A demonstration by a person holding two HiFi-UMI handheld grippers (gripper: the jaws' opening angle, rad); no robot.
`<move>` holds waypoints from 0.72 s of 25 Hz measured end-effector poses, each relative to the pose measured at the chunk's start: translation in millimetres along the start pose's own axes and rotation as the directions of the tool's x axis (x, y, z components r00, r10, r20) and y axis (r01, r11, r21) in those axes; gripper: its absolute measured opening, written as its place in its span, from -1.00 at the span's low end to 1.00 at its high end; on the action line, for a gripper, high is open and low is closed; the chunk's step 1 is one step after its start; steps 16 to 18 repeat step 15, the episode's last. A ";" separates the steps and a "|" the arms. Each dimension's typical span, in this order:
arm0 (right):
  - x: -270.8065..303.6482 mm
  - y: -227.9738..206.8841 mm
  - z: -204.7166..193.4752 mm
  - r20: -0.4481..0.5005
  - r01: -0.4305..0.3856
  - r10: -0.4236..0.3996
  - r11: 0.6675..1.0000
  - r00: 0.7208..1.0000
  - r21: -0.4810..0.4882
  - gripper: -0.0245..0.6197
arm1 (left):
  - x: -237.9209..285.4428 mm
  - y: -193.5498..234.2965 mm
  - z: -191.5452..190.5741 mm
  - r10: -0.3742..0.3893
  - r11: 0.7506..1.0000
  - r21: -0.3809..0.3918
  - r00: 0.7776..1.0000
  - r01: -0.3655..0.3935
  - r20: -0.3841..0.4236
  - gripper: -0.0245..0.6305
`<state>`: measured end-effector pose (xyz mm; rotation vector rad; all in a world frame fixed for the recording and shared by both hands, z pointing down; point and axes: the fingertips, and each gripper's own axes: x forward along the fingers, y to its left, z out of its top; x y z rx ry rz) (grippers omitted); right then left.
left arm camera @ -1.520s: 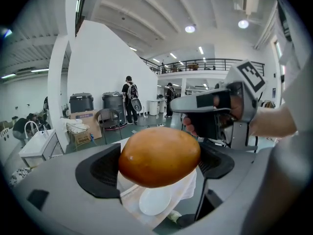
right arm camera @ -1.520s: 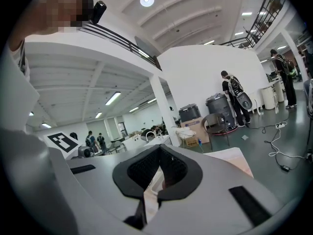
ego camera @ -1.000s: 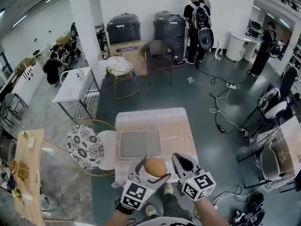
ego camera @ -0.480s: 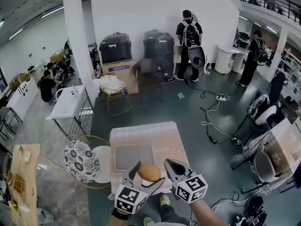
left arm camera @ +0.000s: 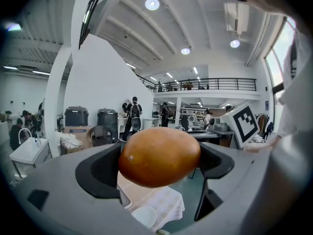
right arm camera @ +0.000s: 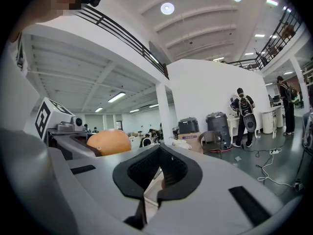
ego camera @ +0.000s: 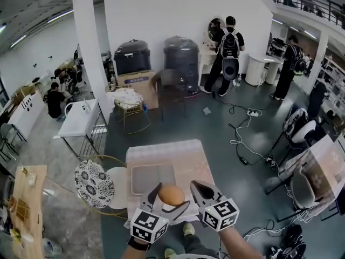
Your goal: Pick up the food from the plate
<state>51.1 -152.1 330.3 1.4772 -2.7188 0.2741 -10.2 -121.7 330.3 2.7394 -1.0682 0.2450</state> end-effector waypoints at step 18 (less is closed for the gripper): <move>-5.8 -2.4 -5.6 -0.003 0.010 -0.010 1.000 1.000 -0.001 -0.89 | 1.6 -2.0 -7.4 0.011 1.000 0.007 1.000 -0.011 -0.014 0.58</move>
